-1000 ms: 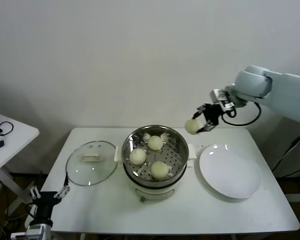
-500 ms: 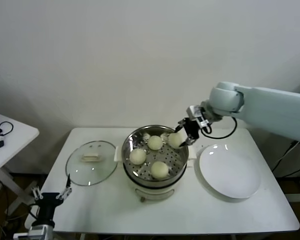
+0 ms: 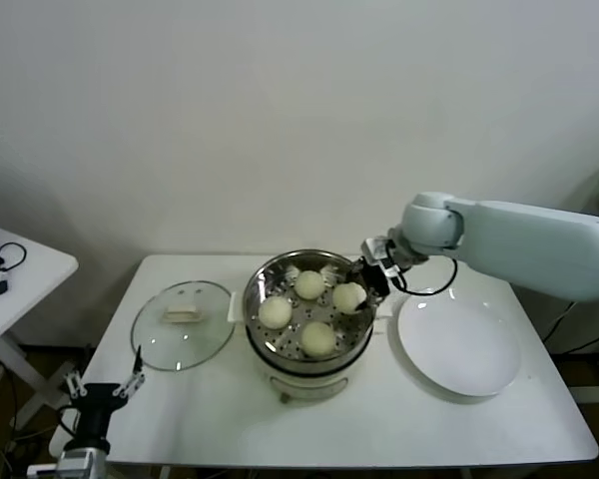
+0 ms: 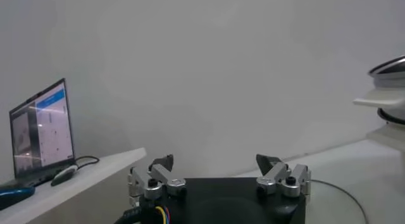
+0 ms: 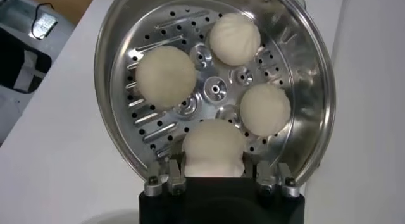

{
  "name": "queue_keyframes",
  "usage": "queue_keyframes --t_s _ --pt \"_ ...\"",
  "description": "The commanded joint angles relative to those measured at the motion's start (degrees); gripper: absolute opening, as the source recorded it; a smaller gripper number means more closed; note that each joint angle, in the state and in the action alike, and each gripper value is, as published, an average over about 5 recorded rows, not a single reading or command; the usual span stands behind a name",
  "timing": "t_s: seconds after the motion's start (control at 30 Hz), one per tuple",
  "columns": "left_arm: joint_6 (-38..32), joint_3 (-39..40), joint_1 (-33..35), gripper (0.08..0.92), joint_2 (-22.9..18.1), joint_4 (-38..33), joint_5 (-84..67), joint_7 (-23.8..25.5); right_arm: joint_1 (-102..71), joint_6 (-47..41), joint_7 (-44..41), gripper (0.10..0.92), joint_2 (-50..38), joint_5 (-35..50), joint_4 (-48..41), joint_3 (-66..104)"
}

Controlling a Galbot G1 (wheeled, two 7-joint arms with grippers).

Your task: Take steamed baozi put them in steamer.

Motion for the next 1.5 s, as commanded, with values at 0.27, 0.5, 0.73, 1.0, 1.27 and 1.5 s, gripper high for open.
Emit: queue_keyframes --t_s 0.27,0.5,0.73,1.0,1.27,1.5 --pt "0.3 -0.5 0.1 0.823 0.0 -0.9 -0.1 0.2 0.0 -1.0 1.6 0.790 0.0 3.5 -1.9 2.1" --pt "0.6 -0.6 0.3 0.823 0.0 -1.8 -0.2 0.3 4.4 -4.0 8.7 0.822 -6.1 12.0 -0.8 4.6" --pt "0.4 -0.1 0.4 0.823 0.0 -2.0 -0.3 0.1 -10.5 -1.6 32.1 0.823 -15.1 20.2 0.7 22.4" --pt "0.3 0.5 0.1 0.823 0.0 -1.8 -0.3 0.0 -38.5 1.4 43.3 0.823 -20.4 16.6 6.1 49.1" --pt "0.5 0.5 0.4 0.823 -0.2 -2.4 -1.6 0.0 -71.3 12.5 49.1 0.823 -19.0 13.2 8.3 77.6" --pt "0.7 0.9 0.6 0.823 -0.5 -2.6 -1.4 0.1 -98.4 25.7 50.0 0.823 -10.2 9.5 9.9 100.3"
